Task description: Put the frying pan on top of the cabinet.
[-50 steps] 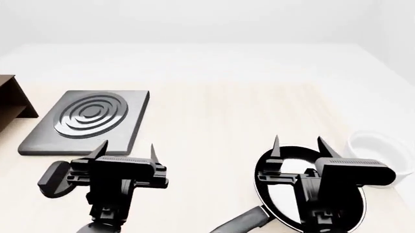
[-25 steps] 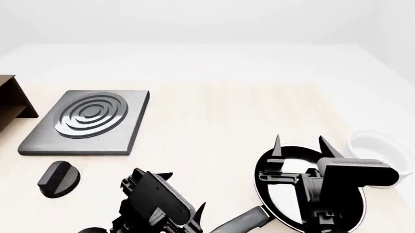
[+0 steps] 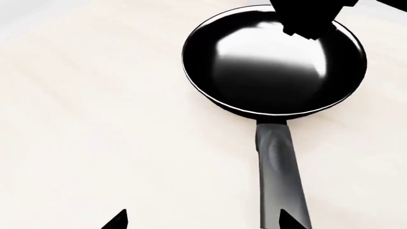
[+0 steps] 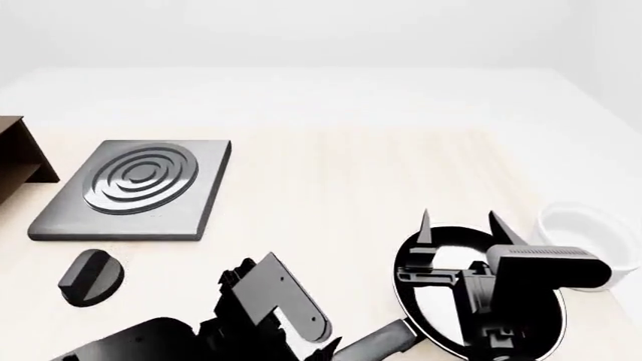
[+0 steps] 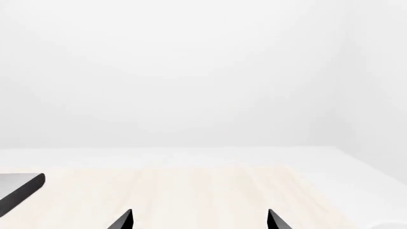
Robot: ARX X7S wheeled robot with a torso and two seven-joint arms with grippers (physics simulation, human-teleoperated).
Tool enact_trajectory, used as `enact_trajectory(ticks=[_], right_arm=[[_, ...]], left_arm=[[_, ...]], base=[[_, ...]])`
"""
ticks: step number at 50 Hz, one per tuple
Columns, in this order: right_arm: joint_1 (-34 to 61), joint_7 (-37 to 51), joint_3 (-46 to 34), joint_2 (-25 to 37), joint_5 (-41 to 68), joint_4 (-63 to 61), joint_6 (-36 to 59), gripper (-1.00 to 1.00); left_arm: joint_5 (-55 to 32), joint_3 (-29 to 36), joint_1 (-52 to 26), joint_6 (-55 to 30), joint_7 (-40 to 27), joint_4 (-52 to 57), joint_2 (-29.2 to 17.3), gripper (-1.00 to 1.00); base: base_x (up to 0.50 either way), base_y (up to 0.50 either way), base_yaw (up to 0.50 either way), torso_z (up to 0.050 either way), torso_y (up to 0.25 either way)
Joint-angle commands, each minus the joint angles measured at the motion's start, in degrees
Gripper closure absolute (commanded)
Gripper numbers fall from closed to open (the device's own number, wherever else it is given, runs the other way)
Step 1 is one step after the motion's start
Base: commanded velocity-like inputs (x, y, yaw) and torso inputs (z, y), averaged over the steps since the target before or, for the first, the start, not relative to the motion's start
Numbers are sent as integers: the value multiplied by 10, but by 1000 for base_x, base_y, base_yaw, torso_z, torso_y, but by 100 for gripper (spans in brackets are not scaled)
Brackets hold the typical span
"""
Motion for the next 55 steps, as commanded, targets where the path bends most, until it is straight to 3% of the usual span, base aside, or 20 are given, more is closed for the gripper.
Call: enact_trajectory(ticks=[1, 6, 17, 55], right_arm=[[-1, 2, -5, 2, 2, 1, -2, -100], [-2, 3, -6, 3, 2, 0, -3, -100], [-2, 7, -5, 6, 6, -4, -3, -100], [-3, 16, -8, 16, 19, -12, -5, -100]], left_arm=[[-185, 6, -74, -39, -109, -40, -1, -100], [-260, 25, -92, -34, -162, -50, -6, -100], [-296, 67, -92, -22, -192, -51, -2, -100], [-240, 193, -81, 64, -179, -129, -6, -100]], base=[[0, 0, 0, 0, 0], [0, 0, 0, 0, 0], [0, 0, 0, 0, 0], [0, 0, 0, 0, 0]])
